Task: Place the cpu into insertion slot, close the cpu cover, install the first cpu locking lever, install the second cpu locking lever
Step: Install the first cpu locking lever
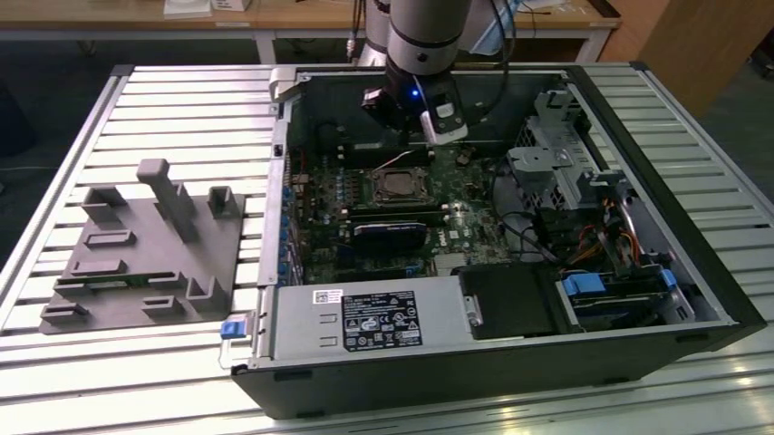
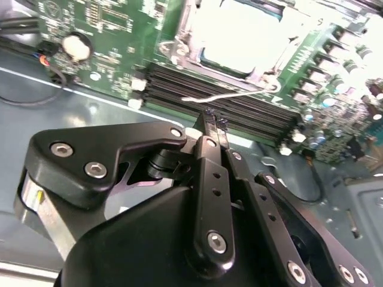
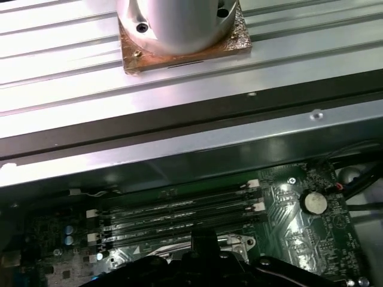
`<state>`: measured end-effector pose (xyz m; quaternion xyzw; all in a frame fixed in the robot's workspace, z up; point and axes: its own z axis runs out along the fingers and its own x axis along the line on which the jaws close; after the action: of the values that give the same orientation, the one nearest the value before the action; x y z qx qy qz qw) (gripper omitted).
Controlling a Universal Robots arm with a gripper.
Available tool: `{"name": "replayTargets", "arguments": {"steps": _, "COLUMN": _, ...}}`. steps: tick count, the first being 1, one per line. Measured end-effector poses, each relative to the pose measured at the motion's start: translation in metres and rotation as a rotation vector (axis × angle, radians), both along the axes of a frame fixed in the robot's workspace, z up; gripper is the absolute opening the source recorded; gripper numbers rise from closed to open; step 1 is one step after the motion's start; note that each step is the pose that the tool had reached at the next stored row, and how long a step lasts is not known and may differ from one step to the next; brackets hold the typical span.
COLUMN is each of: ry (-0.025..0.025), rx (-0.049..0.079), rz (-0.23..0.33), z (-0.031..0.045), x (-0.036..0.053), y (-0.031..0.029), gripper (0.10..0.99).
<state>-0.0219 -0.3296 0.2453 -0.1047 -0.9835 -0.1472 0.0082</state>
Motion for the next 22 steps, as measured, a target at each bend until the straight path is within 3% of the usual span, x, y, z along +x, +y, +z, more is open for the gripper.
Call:
{"name": "replayTargets", "arguments": {"steps": 4, "ry": -0.001, "rx": 0.0, "rz": 0.0, "z": -0.0015, "x": 0.0027, "y": 0.0001, "gripper": 0.106}}
{"name": "replayTargets", "arguments": {"steps": 11, "ry": -0.0313, "rx": -0.001, "rz": 0.0, "z": -0.0067, "x": 0.0007, "y": 0.0, "gripper": 0.106}}
{"name": "replayTargets", "arguments": {"steps": 17, "ry": -0.0419, "rx": -0.001, "rz": 0.009, "z": -0.0129, "x": -0.0021, "y": -0.0013, "gripper": 0.106}}
{"name": "replayTargets", "arguments": {"steps": 22, "ry": -0.0547, "rx": 0.0, "rz": 0.02, "z": -0.0169, "x": -0.0042, "y": -0.0027, "gripper": 0.106}}
